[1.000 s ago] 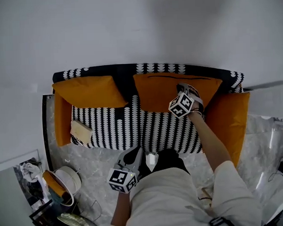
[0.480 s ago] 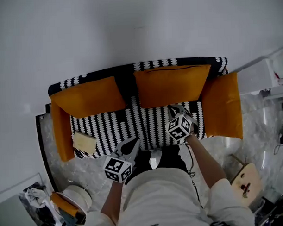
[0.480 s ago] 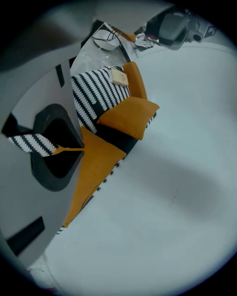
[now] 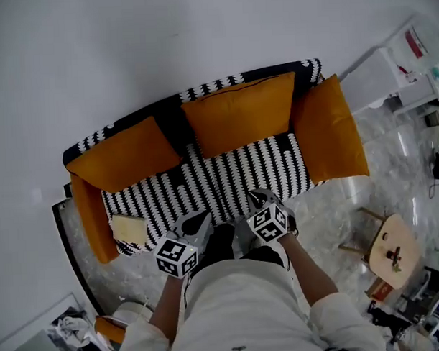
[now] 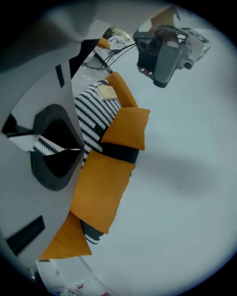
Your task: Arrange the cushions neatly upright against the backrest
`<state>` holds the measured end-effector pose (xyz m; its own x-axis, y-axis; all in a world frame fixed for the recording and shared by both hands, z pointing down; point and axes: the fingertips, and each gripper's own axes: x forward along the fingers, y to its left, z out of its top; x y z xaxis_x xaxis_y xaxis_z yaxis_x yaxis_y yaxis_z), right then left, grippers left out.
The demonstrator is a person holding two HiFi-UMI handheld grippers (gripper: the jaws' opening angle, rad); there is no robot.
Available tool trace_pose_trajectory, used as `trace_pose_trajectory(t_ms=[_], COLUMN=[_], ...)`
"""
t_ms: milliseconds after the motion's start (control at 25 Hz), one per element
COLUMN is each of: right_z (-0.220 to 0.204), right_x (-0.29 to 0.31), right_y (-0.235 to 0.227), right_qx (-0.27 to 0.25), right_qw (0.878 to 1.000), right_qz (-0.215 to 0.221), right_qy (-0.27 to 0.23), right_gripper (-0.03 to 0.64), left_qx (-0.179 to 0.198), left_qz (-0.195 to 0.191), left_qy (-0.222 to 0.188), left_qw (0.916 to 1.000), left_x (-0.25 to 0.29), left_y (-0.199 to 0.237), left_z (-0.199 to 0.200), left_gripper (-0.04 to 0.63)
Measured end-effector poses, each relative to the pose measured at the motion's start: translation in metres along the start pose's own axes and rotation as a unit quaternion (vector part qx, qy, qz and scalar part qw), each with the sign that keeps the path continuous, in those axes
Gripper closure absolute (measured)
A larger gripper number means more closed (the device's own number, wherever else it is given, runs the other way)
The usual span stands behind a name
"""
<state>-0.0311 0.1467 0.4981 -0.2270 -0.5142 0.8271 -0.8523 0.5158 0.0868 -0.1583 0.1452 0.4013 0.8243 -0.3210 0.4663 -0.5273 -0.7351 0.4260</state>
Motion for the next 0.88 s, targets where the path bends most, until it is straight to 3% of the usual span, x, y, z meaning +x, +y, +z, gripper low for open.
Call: trace_pose_trajectory(t_ms=[280,520,640,880], right_z=[-0.028,-0.085,-0.120,-0.182], right_x=[-0.088,-0.157,-0.189,-0.246], right_y=[0.020,0.055,0.077,0.096], right_qx=[0.110,0.208,0.231,0.248], right_qw=[0.987,0.959,0.950,0.942], right_qz=[0.032,0.068,0.082,0.084], right_qy=[-0.110,-0.177,-0.194,-0.212], right_gripper=[0.607,0.609,0.609,0.609], left_qx=[0.031,0.036,0.033,0.026], left_qz=[-0.012,-0.035,-0.051,-0.066], left_qy=[-0.002,-0.003,-0.003,-0.005], left_qw=[0.9994,0.9987,0.9982,0.9975], left_x=[0.001,0.005,0.009,0.007], left_y=[-0.070,-0.155,-0.198,-0.276], left_z=[-0.009,-0.045,-0.066,-0.102], left_gripper=[0.581,0.581,0.581,0.583])
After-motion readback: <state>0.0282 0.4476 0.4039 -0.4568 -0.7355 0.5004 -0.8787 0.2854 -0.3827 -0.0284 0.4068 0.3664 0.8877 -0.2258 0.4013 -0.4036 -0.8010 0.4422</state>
